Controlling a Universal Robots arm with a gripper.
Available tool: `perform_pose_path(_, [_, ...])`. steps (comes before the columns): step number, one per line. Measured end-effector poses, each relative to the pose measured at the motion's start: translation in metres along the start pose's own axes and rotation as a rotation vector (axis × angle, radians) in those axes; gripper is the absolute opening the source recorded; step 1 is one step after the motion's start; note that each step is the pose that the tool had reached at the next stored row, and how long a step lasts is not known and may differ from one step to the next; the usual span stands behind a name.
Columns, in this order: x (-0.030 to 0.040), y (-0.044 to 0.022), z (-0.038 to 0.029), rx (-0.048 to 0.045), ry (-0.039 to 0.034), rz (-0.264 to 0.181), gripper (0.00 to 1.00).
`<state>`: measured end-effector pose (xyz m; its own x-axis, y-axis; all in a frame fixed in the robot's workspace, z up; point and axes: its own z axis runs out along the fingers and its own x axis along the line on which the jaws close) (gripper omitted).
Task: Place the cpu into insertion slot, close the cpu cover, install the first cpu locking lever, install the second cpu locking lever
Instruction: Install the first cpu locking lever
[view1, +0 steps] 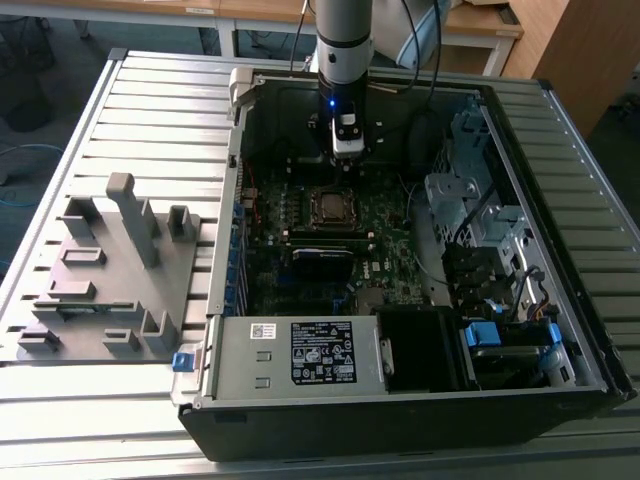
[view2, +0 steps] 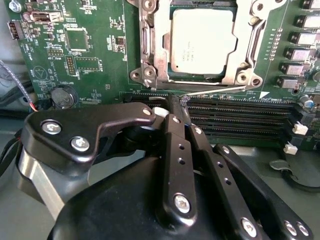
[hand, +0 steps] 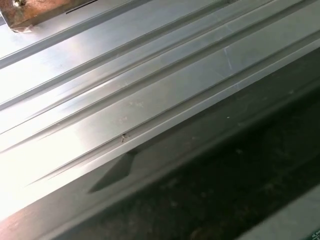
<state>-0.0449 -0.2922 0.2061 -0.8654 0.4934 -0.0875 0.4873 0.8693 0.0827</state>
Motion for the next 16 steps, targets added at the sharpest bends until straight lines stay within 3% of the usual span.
perform_pose_path(8, [-0.0001, 0.0002, -0.0013, 0.0043, -0.0025, -0.001, 0.1])
perform_pose_path(16, [-0.0001, 0.0001, 0.0004, 0.0272, -0.0153, -0.004, 0.1])
